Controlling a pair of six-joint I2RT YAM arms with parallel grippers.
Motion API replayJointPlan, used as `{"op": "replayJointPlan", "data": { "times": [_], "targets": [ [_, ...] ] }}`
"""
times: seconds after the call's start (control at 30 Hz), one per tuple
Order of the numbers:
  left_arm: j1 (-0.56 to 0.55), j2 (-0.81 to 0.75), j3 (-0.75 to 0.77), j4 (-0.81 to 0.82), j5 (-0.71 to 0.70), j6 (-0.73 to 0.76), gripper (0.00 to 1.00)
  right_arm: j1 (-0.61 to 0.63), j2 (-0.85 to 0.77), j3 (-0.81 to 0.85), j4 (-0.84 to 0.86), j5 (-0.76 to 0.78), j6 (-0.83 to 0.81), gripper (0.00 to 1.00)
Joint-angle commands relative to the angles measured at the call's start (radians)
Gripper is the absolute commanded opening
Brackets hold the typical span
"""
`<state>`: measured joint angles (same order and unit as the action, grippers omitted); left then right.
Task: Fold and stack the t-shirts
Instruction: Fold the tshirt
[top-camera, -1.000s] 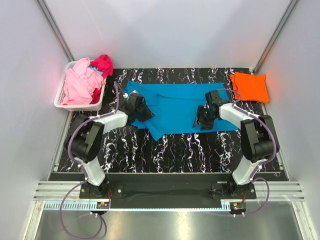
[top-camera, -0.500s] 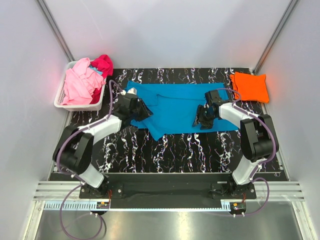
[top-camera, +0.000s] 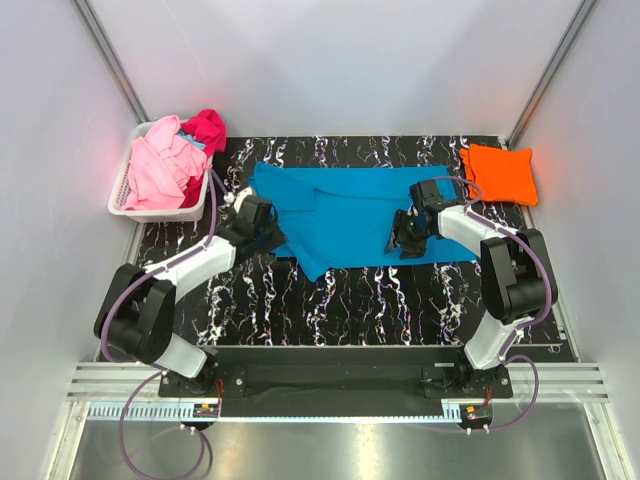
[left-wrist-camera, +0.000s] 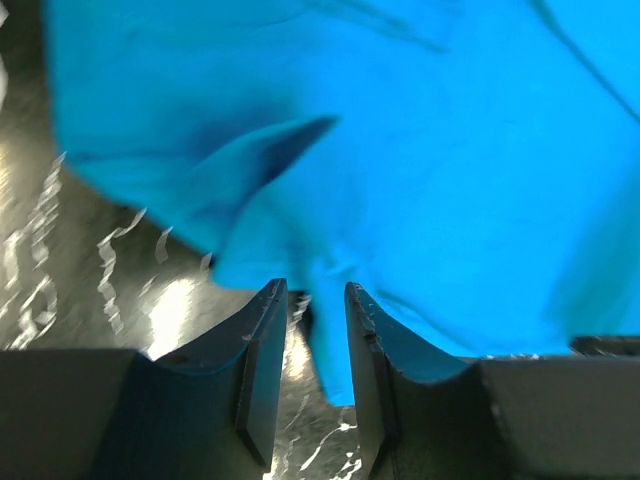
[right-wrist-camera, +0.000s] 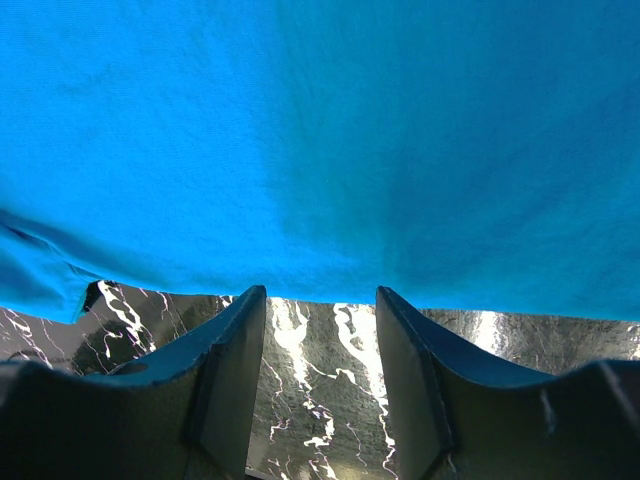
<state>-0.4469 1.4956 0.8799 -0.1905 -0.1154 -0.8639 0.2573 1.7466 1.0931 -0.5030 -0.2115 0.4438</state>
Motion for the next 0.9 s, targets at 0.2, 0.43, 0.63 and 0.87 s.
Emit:
{"op": "replayJointPlan", "data": {
  "times": [0.2, 0.43, 0.63, 0.87],
  "targets": [
    [-0.001, 0.006, -0.065, -0.017, -0.059, -0.144, 0.34, 0.010, -0.015, 0.008, 0.018, -0.011, -0.017, 0.55],
    [0.001, 0.052, -0.070, 0.006, -0.102, -0.120, 0.33, 0.010, -0.004, 0.011, 0.017, -0.011, -0.022, 0.55],
    [0.002, 0.127, -0.059, 0.081, -0.116, -0.058, 0.31, 0.011, -0.004, 0.014, 0.015, -0.020, -0.028, 0.55],
    [0.004, 0.181, -0.010, 0.094, -0.129, -0.014, 0.31, 0.011, -0.004, 0.017, 0.008, -0.019, -0.027, 0.55]
  ]
}}
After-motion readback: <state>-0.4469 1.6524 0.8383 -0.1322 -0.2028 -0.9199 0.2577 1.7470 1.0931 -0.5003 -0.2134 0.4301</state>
